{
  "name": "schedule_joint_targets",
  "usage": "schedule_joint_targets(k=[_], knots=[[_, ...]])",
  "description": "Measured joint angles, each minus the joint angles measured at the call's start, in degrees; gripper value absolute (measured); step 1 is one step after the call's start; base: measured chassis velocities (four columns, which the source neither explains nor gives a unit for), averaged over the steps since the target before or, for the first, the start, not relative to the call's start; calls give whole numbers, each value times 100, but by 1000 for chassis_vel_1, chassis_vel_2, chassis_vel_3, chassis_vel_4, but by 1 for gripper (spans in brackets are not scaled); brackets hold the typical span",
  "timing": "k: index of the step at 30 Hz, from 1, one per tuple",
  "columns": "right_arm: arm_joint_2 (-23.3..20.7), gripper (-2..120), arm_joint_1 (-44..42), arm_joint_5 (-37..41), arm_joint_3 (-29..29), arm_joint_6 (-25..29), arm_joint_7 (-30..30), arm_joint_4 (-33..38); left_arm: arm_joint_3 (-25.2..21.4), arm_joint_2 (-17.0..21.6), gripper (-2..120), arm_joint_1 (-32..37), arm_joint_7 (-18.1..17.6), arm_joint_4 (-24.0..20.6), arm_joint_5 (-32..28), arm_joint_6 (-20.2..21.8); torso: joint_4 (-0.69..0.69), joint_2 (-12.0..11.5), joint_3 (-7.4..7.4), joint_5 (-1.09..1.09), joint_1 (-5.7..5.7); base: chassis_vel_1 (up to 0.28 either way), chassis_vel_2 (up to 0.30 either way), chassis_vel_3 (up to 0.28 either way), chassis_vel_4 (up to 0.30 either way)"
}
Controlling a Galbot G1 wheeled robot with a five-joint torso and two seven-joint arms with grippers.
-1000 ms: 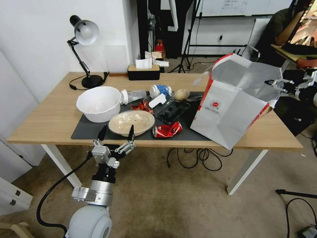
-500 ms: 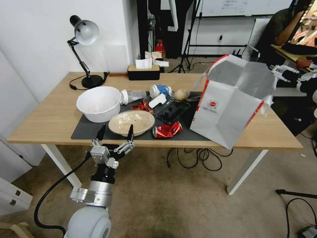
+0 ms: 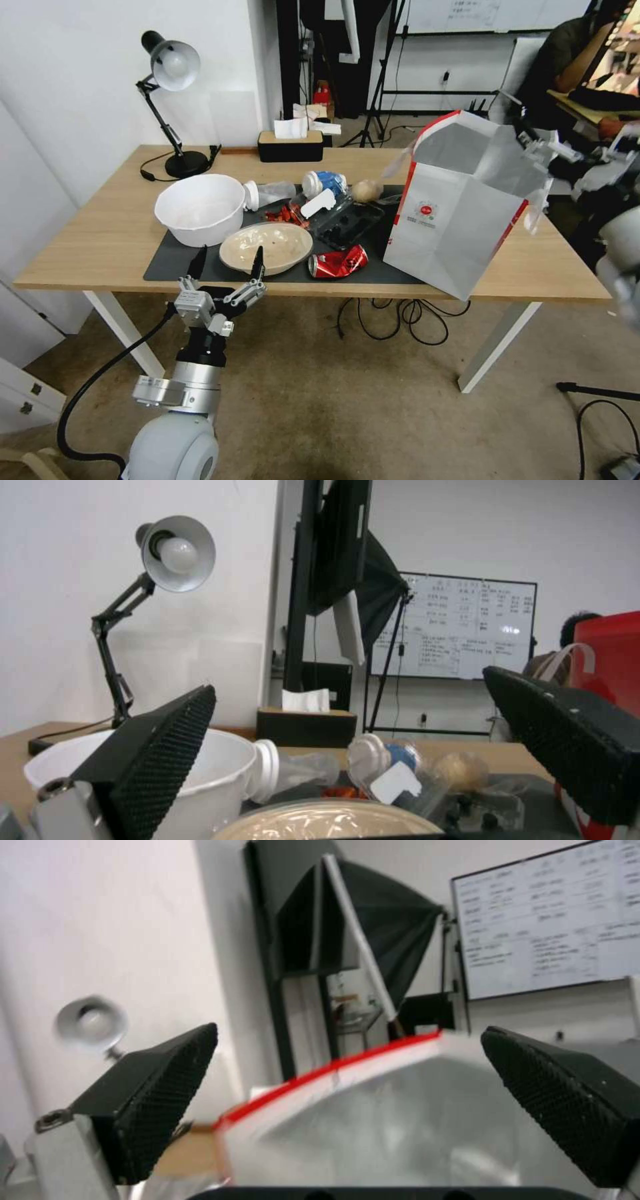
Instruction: Pick up the food delivery bag from the floor and place it on the table.
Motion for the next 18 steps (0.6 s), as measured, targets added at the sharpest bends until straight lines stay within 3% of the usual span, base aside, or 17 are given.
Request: schedule_joint_targets(k=[1,2,3,5,8,11,14,18], knots=[[0,100,0,0,0,0,0,0,0,0,100,0,0,0,0,0,0,0,0,0,0,0,0,0,0],[208,100,-299,-327,-1,35,-100,140,-23,27,100,8,3,5,4,-8,0,0,0,-3,0,0,0,0,0],[705,100,-883,-1077,-113,130,-153,388,-72,58,100,14,4,34,42,-11,0,0,0,-2,-1,0,0,0,0],[905,100,-1082,-1360,-165,183,-150,459,-87,72,100,15,8,66,61,-21,1,0,0,-3,-1,0,0,0,0],[1586,100,-1753,-2206,-288,411,-141,632,-111,129,100,27,22,141,76,-86,0,0,0,-3,-1,0,0,0,0],[1770,100,-1918,-2424,-324,500,-157,635,-115,143,100,28,23,147,74,-90,-1,0,-1,-3,-1,0,0,0,0],[2343,100,-2333,-3159,-517,914,-213,405,-117,177,100,28,22,164,74,-102,-1,0,-1,-2,-1,0,0,0,0],[2690,100,-2456,-3567,-701,1143,-32,164,-131,180,100,36,19,187,76,-134,0,0,0,-1,-1,0,0,0,0]])
